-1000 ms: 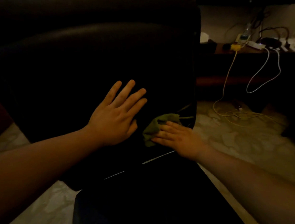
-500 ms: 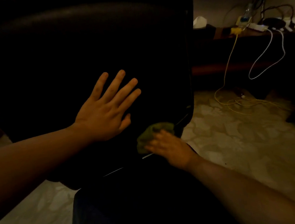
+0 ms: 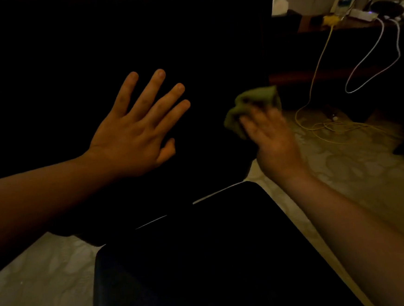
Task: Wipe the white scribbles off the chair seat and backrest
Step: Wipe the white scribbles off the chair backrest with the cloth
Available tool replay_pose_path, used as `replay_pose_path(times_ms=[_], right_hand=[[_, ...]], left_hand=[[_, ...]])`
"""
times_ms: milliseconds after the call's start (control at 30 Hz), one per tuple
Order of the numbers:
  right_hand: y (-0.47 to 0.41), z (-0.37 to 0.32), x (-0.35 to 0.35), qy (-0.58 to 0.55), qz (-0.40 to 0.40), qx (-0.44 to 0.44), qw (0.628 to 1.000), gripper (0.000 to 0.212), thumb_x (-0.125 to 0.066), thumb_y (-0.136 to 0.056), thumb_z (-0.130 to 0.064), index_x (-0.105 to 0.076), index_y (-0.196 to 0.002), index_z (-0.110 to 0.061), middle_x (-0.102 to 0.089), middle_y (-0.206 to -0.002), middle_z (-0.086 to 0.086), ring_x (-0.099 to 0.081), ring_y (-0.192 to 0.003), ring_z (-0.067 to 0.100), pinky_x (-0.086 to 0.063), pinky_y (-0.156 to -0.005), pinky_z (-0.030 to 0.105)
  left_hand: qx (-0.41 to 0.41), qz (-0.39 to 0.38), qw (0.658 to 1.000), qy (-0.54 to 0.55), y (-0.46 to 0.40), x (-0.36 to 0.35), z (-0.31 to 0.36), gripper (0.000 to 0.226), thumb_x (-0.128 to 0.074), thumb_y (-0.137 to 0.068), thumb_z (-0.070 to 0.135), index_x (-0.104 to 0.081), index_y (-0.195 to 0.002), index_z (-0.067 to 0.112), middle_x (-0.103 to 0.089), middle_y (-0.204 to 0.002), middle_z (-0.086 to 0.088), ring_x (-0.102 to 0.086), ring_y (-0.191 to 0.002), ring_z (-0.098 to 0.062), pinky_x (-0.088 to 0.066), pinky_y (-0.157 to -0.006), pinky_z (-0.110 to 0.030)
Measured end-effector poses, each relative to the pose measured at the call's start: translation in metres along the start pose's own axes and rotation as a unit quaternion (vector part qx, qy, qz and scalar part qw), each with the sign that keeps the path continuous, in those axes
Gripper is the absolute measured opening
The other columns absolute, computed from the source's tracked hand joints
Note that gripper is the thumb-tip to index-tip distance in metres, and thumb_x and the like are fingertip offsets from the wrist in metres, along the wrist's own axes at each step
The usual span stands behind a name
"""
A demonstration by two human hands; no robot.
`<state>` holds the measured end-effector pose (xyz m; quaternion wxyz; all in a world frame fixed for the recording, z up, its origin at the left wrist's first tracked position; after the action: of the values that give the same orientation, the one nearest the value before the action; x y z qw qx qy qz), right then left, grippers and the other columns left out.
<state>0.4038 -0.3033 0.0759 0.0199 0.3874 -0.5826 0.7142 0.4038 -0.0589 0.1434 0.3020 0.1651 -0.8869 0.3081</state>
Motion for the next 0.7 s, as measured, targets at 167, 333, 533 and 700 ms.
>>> replay_pose_path(times_ms=[167, 333, 533, 700], right_hand=[[0.015, -0.020, -0.021, -0.078, 0.075, -0.299, 0.948, 0.062, -0.039, -0.094, 0.005, -0.031, -0.153, -0.014, -0.016, -0.164, 0.008, -0.005, -0.152, 0.035, -0.009, -0.124, 0.038], [0.049, -0.110, -0.066, -0.229, 0.118, -0.548, 0.796, 0.067, -0.040, -0.096, 0.000, -0.025, -0.154, -0.030, -0.015, -0.159, -0.018, -0.011, -0.150, 0.009, -0.018, -0.115, 0.011], [0.035, -0.200, -0.103, -0.467, 0.130, -0.696, 0.530, 0.040, -0.046, -0.103, -0.042, -0.044, -0.143, -0.045, -0.050, -0.145, -0.004, -0.053, -0.129, 0.024, -0.038, -0.105, 0.038], [0.041, -0.259, -0.113, -0.515, -0.011, -0.754, 0.408, 0.038, -0.034, -0.109, -0.023, -0.047, -0.143, -0.034, -0.064, -0.118, 0.000, -0.064, -0.099, 0.022, -0.053, -0.066, 0.027]], left_hand=[[0.003, -0.011, 1.000, 0.009, 0.001, -0.001, 0.000, 0.072, -0.022, -0.105, 0.054, -0.014, -0.165, 0.015, -0.007, -0.173, -0.011, 0.002, -0.158, -0.041, 0.004, -0.124, -0.064], [-0.001, -0.009, 1.000, -0.005, 0.002, -0.003, -0.001, 0.072, -0.026, -0.104, 0.051, -0.012, -0.165, 0.014, -0.006, -0.173, -0.013, 0.002, -0.157, -0.043, 0.002, -0.123, -0.066], [0.005, -0.025, 1.000, 0.010, 0.006, 0.000, -0.003, 0.074, -0.028, -0.103, 0.051, -0.009, -0.165, 0.015, -0.003, -0.173, -0.011, 0.004, -0.158, -0.041, 0.004, -0.124, -0.064], [-0.016, -0.042, 0.998, 0.047, 0.011, 0.016, -0.004, 0.076, -0.044, -0.096, 0.046, -0.024, -0.163, 0.016, -0.012, -0.172, -0.012, -0.003, -0.157, -0.042, 0.000, -0.124, -0.064]])
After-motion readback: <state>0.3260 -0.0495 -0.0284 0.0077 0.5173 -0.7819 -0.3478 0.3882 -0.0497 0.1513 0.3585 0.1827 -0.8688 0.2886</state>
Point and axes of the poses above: each hand's wrist, its own y-axis away from the middle knuckle, its own x-axis out of the back of the hand, z = x × y, the point moved 7 cm from there along -y, towards the middle knuckle
